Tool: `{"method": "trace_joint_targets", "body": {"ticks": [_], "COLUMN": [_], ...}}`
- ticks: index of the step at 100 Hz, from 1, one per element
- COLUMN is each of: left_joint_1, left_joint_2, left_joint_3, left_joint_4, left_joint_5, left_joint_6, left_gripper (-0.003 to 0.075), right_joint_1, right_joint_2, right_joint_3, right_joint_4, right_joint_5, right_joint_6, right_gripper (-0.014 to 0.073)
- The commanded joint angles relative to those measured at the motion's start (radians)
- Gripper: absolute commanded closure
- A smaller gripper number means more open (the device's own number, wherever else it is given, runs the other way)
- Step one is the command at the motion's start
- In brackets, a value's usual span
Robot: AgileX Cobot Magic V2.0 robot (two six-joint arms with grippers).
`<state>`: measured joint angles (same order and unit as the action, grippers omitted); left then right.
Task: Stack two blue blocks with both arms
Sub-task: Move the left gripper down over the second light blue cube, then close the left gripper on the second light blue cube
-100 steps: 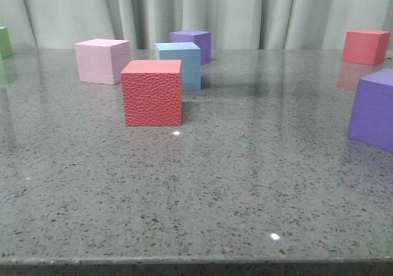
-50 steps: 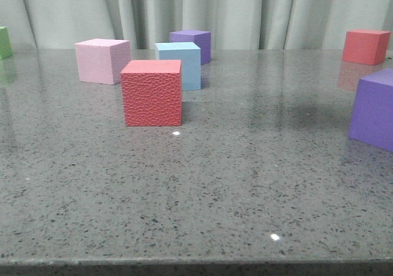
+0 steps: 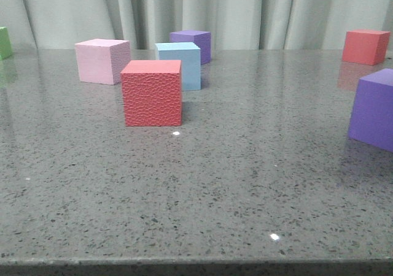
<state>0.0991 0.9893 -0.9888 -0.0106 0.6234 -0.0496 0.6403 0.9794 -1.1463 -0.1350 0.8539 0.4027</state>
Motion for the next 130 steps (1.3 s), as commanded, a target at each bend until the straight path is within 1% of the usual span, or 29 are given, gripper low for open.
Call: {"method": "trace_joint_targets", "body": {"ticks": [1,17,34,54,70,81,92,110,130], "left_joint_1": [0.002,0.002,0.002,0.002,0.022,0.049,0.067,0.069,0.069], "left_joint_2": [0.066,0.212,0.351,0.499,0.590,0.632,0.659,0.701,0.751], "left_joint_3": [-0.095,-0.235,-0.396,-0.572,-0.671,-0.707,-0.710,-0.712,-0.769], "left_joint_4": [-0.001,0.004,0.018,0.051,0.049,0.049,0.032,0.002,-0.013], "left_joint_5": [-0.010,0.081,0.210,0.357,0.423,0.442,0.440,0.418,0.420], "left_joint_6": [-0.008,-0.008,0.025,0.025,0.025,0.027,0.050,0.077,0.079], "left_gripper": [0.0155,0.0148,0.0136,0.0136,0.0136,0.0136,0.0136,0.0136,0.0136], "right_joint_1": [-0.003,-0.003,-0.003,-0.003,-0.003,-0.003,-0.003,-0.003,-0.003], "right_joint_2": [-0.046,-0.090,-0.090,-0.090,-0.090,-0.090,-0.090,-0.090,-0.090], "right_joint_3": [0.010,0.059,0.062,0.062,0.062,0.062,0.062,0.062,0.062], "right_joint_4": [-0.024,-0.021,-0.012,-0.010,-0.010,-0.010,-0.010,-0.010,-0.010], "right_joint_5": [-0.083,-0.133,-0.136,-0.141,-0.151,-0.153,-0.153,-0.156,-0.156], "right_joint_6": [-0.011,-0.011,-0.011,-0.011,-0.011,-0.011,-0.011,-0.011,-0.011], "right_gripper": [0.0037,0.0037,0.0037,0.0037,0.0037,0.0037,0.0037,0.0037,0.0037]}}
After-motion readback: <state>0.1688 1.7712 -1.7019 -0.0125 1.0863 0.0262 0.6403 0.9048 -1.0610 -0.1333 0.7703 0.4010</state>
